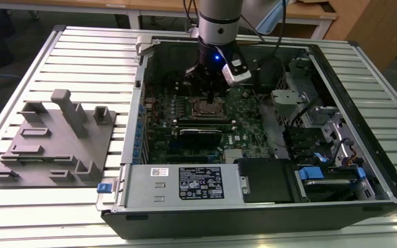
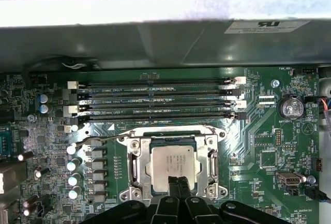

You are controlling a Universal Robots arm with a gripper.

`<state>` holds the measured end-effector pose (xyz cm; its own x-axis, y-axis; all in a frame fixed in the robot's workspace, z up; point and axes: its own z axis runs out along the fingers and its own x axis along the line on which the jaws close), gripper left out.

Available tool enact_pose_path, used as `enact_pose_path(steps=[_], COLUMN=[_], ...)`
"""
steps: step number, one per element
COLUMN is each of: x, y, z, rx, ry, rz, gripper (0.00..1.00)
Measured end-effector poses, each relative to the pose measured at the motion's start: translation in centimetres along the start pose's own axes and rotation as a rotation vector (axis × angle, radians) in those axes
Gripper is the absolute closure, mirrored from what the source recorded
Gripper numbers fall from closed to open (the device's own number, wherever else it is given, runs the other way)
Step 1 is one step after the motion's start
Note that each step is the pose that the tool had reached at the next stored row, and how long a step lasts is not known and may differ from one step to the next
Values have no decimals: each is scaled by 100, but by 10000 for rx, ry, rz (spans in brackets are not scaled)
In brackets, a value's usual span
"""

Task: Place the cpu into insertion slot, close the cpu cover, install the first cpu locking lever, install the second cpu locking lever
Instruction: 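Install the first cpu locking lever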

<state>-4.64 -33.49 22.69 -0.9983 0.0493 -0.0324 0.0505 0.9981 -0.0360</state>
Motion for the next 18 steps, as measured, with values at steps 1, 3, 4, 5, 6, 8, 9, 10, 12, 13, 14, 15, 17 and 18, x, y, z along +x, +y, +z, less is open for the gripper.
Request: enact_pose_path(steps=[1,3,4,5,6,8,9,10,12,13,14,15,17,18], x=[7,25,35,45,56,79,91,100,102,104,107,107,109,113], y=[0,-1,-2,-2,-3,-4,-4,-5,-5,-5,-5,-5,-5,-5], z=[0,1,1,1,1,1,1,1,1,1,1,1,1,1], rx=[0,-1,-1,-1,-1,-2,-1,-1,-1,-1,-1,-1,-2,-2], ry=[0,-1,-1,-1,-1,-1,-1,-1,-1,-1,-1,-1,-1,-1], rz=[1,0,1,0,0,0,0,0,1,0,0,0,1,2], gripper=[90,90,90,90,90,90,90,90,90,90,90,90,90,90])
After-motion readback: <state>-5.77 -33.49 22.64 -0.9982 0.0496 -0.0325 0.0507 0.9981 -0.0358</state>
